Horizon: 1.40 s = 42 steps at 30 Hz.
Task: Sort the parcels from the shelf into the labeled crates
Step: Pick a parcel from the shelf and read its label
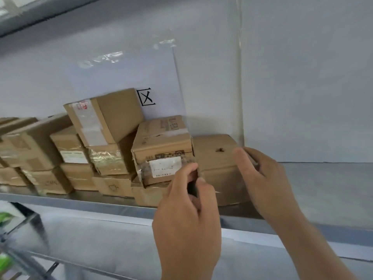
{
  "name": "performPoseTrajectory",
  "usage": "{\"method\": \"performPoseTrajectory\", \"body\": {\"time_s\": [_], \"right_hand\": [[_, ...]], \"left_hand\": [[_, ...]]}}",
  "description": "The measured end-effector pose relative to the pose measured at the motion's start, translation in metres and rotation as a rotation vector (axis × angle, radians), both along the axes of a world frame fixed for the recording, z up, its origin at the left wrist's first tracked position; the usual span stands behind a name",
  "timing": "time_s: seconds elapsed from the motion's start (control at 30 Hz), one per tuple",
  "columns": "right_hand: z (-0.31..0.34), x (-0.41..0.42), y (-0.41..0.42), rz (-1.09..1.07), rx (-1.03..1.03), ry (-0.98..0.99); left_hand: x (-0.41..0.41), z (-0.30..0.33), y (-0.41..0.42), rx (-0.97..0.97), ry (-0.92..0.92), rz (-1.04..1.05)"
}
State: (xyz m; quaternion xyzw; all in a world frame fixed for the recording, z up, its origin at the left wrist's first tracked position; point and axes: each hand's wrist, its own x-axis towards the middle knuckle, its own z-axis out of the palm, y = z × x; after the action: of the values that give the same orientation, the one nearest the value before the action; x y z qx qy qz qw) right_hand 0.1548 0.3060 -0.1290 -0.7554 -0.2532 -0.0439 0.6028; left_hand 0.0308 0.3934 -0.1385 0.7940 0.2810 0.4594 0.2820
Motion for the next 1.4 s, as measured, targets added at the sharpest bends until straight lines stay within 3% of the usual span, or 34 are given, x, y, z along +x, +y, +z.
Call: {"method": "performPoseTrajectory", "body": {"time_s": [0.23,0.43,0.67,0.87,1.03,1.1,1.23,1.4], "right_hand": [[0.009,-0.022,-0.006,-0.079,0.048,0.099],[0.008,-0.069,-0.023,-0.216,0.181,0.075],[-0.011,-0.13,-0.102,-0.274,0.239,-0.039],[-0.016,-0.181,-0.203,-0.358,0.212,-0.15],[-0.026,-0.194,-0.293,-0.353,0.335,0.112],[-0.035,-0.208,-0.323,-0.322,0.259,0.074],[-0.029,-0.261,-0.349,-0.553,0.376,0.021],[-0.043,-0.302,-0.423,-0.649,0.275,0.005]], "left_hand": [[-0.002,0.004,0.002,-0.043,0.012,-0.182],[-0.028,0.008,-0.012,-0.283,-0.075,-0.33],[-0.065,0.002,-0.057,-0.558,-0.208,-0.71],[-0.07,0.006,-0.119,-0.788,-0.108,-0.928],[-0.066,0.016,-0.188,-0.979,0.072,-1.11],[-0.066,0.013,-0.213,-0.96,0.157,-1.205],[-0.091,-0.004,-0.268,-0.773,0.183,-1.438],[-0.109,-0.017,-0.35,-0.674,0.236,-1.542]]}}
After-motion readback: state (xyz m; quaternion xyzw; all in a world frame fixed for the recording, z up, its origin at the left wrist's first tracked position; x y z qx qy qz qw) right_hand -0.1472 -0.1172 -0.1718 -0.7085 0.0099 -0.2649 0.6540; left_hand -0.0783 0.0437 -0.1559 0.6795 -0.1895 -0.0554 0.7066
